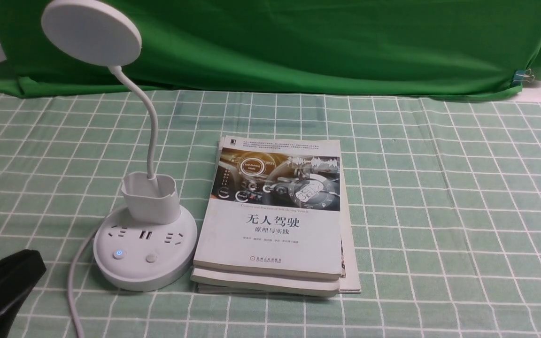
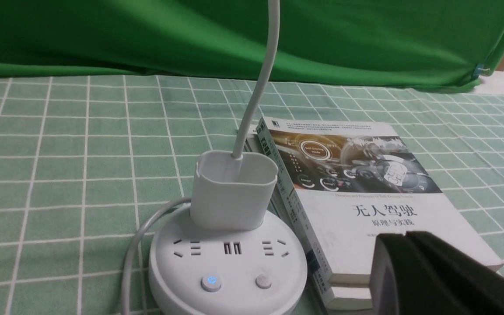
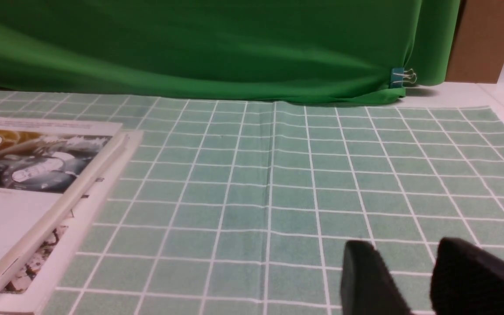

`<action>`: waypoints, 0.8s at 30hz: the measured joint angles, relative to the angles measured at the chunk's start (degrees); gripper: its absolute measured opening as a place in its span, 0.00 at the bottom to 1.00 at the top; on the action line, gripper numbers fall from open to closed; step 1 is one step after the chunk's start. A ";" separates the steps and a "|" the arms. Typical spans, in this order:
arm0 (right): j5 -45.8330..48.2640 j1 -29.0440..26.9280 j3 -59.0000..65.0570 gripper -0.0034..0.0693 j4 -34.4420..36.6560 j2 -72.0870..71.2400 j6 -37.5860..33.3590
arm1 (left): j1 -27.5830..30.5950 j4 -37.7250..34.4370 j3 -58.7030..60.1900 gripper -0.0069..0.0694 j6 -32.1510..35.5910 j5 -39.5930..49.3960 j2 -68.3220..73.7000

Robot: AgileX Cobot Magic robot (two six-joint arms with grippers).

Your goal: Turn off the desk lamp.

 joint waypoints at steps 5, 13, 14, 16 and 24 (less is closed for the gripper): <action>0.00 0.00 0.00 0.38 0.00 0.00 0.00 | 0.00 0.00 0.00 0.09 0.00 -0.16 -0.05; 0.00 0.00 0.00 0.38 0.00 0.00 0.00 | 0.00 0.00 0.00 0.09 0.00 -0.16 -0.05; 0.00 0.00 0.00 0.38 0.00 0.00 0.00 | 0.00 0.00 0.00 0.09 0.00 -0.16 -0.05; 0.00 0.00 0.00 0.38 0.00 0.00 0.00 | 0.00 0.12 0.00 0.09 0.00 -0.16 -0.05; 0.00 0.00 0.00 0.38 0.00 0.00 0.00 | 0.00 3.83 0.00 0.09 0.00 0.09 -0.05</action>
